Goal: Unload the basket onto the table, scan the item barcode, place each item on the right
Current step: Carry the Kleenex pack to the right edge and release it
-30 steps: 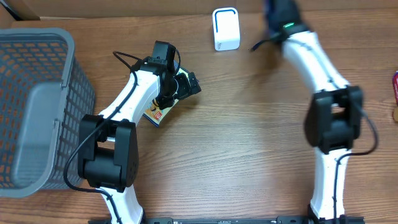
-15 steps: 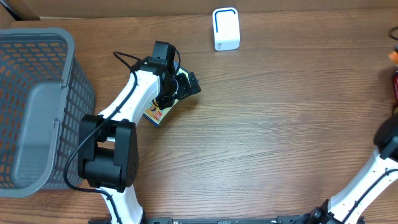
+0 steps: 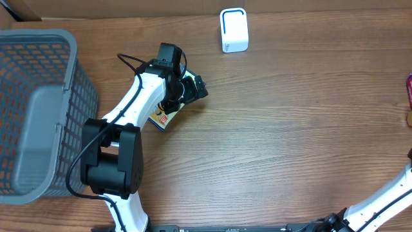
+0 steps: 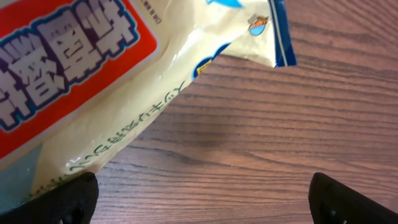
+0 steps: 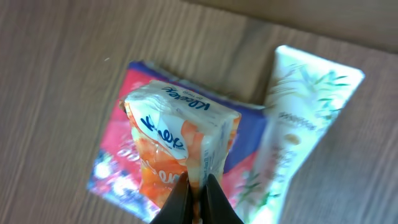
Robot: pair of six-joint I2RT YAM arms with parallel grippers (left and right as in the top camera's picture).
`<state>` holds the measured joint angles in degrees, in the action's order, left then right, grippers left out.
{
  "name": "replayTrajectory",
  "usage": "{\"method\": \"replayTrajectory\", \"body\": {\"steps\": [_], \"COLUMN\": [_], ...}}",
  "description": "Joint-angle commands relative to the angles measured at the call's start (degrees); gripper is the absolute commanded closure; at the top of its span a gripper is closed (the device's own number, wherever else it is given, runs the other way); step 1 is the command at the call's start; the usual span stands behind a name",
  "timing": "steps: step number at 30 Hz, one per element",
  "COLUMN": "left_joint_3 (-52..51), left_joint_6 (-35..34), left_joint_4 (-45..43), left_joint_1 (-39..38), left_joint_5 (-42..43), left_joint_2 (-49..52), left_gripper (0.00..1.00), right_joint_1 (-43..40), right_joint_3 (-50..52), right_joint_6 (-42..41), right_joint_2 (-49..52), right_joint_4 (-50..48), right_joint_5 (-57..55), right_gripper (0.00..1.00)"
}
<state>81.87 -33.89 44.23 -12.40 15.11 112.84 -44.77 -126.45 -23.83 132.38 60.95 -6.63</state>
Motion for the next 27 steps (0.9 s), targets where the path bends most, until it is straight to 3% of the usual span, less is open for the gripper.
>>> {"method": "replayTrajectory", "body": {"steps": [1, 8, 10, 14, 16, 18, 22, 27], "left_joint_3": [0.8, 0.8, 0.8, 0.8, 0.8, 0.8, 0.9, 3.7], "left_joint_6": [1.1, 0.9, 0.9, 0.9, 0.9, 0.9, 3.1, 12.2], "left_joint_4": [0.1, -0.8, -0.7, -0.7, -0.7, -0.6, -0.1, 0.3], "left_joint_1": [-0.4, -0.4, -0.4, -0.4, -0.4, -0.4, -0.2, 0.5], "left_joint_5": [-0.6, -0.5, -0.5, -0.5, -0.3, 0.0, 5.2, 15.0], "left_joint_2": [-1.0, -1.0, -1.0, -1.0, -1.0, -1.0, -1.0, -1.0], "left_gripper": [0.00, 0.00, 0.00, 0.00, 0.00, 0.00, 0.00, 0.00], "right_joint_1": [-1.4, -1.2, -0.6, 0.1, 0.1, 0.1, 0.1, 0.2], "right_joint_3": [0.2, 3.1, 3.3, 3.3, 3.3, 3.3, 3.3, 3.3], "right_joint_6": [-0.4, 0.1, 0.0, 0.0, -0.3, -0.3, -0.4, -0.4], "right_joint_2": [-2.4, -2.4, -2.4, -2.4, -2.4, -2.6, -4.6, -9.0], "right_joint_4": [-0.7, -3.1, -3.7, -2.3, -1.3, -0.9, 0.2, -0.2], "right_joint_5": [0.3, 9.3, 11.7, 11.9, 11.9, 11.9, 12.0, 15.8], "right_gripper": [0.95, 0.94, 0.88, 0.52, 0.12, 0.00, 0.00, 0.00]}}
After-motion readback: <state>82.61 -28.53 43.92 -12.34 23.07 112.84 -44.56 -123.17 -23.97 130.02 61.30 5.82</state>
